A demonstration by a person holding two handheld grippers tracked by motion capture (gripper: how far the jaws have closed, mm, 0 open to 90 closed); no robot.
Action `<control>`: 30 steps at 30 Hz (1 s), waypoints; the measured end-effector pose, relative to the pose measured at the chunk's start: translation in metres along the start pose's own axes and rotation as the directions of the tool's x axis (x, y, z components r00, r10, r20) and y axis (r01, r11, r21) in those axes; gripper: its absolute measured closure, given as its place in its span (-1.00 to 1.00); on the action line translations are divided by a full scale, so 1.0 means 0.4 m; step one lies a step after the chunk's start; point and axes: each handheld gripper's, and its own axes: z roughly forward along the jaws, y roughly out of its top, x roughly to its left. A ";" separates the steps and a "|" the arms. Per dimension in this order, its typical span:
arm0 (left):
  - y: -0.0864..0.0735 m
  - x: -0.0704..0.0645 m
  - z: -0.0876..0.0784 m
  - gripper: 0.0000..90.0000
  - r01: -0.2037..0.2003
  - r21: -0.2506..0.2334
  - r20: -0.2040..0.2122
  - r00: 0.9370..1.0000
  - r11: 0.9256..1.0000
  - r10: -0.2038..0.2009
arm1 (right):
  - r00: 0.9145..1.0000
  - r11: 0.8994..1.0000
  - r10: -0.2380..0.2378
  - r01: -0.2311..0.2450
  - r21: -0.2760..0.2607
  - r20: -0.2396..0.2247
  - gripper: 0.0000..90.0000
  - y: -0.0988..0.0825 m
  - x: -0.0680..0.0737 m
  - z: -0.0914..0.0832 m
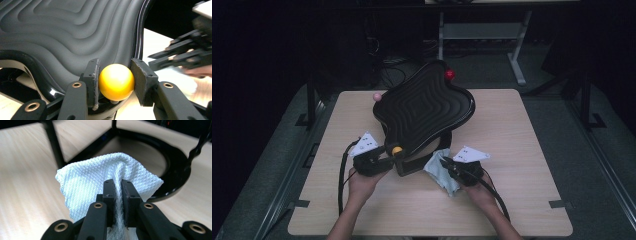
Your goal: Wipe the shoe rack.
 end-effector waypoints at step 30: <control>0.020 0.009 0.020 0.33 0.002 0.040 0.028 1.000 0.999 -0.003 | 0.991 0.988 -0.126 0.129 -0.090 0.036 0.83 0.122 0.081 0.016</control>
